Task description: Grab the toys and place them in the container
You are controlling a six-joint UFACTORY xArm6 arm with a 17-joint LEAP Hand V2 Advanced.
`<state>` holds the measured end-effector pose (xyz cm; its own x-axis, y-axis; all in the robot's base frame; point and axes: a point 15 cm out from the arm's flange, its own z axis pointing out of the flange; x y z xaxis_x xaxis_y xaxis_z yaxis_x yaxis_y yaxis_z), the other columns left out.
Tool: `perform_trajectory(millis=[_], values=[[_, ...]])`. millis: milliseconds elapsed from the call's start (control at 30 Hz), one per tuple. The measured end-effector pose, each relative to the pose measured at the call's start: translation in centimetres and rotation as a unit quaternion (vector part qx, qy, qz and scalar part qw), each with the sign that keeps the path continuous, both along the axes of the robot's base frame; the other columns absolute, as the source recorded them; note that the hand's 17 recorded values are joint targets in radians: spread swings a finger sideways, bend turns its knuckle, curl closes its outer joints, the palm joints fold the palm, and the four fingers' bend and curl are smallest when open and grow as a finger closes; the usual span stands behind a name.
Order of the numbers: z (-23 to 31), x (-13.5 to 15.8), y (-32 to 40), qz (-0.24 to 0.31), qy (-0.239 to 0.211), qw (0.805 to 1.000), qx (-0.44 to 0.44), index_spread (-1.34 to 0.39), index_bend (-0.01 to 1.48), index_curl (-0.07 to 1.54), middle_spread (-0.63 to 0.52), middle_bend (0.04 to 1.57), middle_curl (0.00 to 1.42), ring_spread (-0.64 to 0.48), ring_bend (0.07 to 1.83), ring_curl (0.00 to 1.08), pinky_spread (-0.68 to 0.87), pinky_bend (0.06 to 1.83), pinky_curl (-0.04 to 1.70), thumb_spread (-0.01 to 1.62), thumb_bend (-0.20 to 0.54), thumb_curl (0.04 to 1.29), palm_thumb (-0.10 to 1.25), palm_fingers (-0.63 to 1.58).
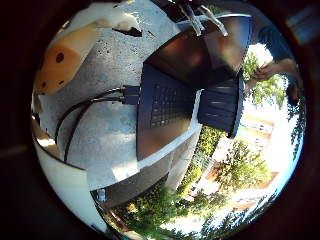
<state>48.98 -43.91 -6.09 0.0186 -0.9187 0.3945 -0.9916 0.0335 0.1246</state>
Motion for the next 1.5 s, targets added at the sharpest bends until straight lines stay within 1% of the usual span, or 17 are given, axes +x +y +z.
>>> perform_trajectory(millis=[100,167,233,333,433,500,567,633,733,867,1033,1167,1367,1500], values=[[0.4,0.4,0.2,0.004,-0.002,1.000,-0.002,-0.27,0.11,0.16,-0.13,0.72,0.59,0.12,1.09,0.59,0.45,0.82,0.40,1.02,-0.015,0.44,0.82,0.91],[0.7,0.5,0.0,0.008,-0.002,1.000,-0.004,-0.35,0.19,0.13,-0.17,0.81,0.67,0.07,1.20,0.65,0.43,0.90,0.46,1.01,-0.016,0.46,0.85,0.91],[0.9,0.8,-0.1,0.013,-0.007,1.000,-0.005,-0.42,0.27,0.11,-0.21,0.85,0.73,0.03,1.25,0.69,0.42,1.02,0.51,1.00,-0.014,0.48,0.88,0.96],[1.2,1.6,-0.8,0.032,-0.028,0.999,-0.006,-0.53,0.39,0.10,-0.23,0.96,0.82,-0.02,1.26,0.73,0.37,1.20,0.61,0.99,-0.011,0.51,0.93,1.07],[1.8,0.9,-2.5,0.033,-0.037,0.999,-0.005,-0.64,0.52,0.10,-0.25,1.03,0.90,-0.06,1.28,0.77,0.32,1.32,0.70,1.00,0.001,0.54,0.99,1.06],[3.8,1.3,-3.2,0.029,-0.048,0.998,-0.012,-0.70,0.59,0.10,-0.26,1.06,0.94,-0.08,1.30,0.79,0.29,1.36,0.74,1.02,0.002,0.57,1.02,1.05],[6.7,1.9,-3.7,0.029,-0.061,0.998,-0.016,-0.75,0.66,0.10,-0.26,1.08,0.98,-0.10,1.31,0.80,0.27,1.40,0.77,1.03,-0.011,0.60,1.02,1.04],[7.4,1.5,-2.7,0.027,-0.048,0.998,-0.006,-0.79,0.71,0.10,-0.27,1.09,1.00,-0.11,1.32,0.82,0.25,1.41,0.79,1.04,-0.009,0.61,1.02,1.02],[9.9,0.3,-1.1,0.019,-0.014,1.000,0.020,-0.84,0.78,0.10,-0.27,1.11,1.03,-0.12,1.33,0.83,0.23,1.43,0.81,1.05,-0.012,0.64,1.02,1.00],[14.5,-1.9,2.8,0.011,0.034,0.996,0.084,-0.90,0.88,0.10,-0.27,1.13,1.08,-0.13,1.36,0.86,0.20,1.46,0.84,1.06,-0.015,0.67,1.00,0.96],[21.5,-5.0,9.2,0.005,0.084,0.982,0.168,-0.94,0.96,0.09,-0.27,1.15,1.11,-0.14,1.38,0.88,0.18,1.48,0.87,1.07,-0.013,0.70,1.00,0.93],[29.6,-6.9,14.5,0.035,0.104,0.975,0.192,-0.97,1.02,0.08,-0.27,1.16,1.14,-0.14,1.40,0.89,0.16,1.50,0.89,1.09,-0.013,0.73,0.99,0.90],[37.3,-8.3,22.8,0.095,0.083,0.971,0.202,-0.98,1.09,0.06,-0.27,1.18,1.16,-0.15,1.42,0.90,0.14,1.52,0.91,1.11,-0.013,0.76,0.97,0.86],[39.9,-8.4,29.6,0.156,0.077,0.964,0.201,-0.98,1.13,0.03,-0.27,1.19,1.18,-0.15,1.43,0.91,0.14,1.54,0.92,1.11,-0.014,0.77,0.96,0.84]])
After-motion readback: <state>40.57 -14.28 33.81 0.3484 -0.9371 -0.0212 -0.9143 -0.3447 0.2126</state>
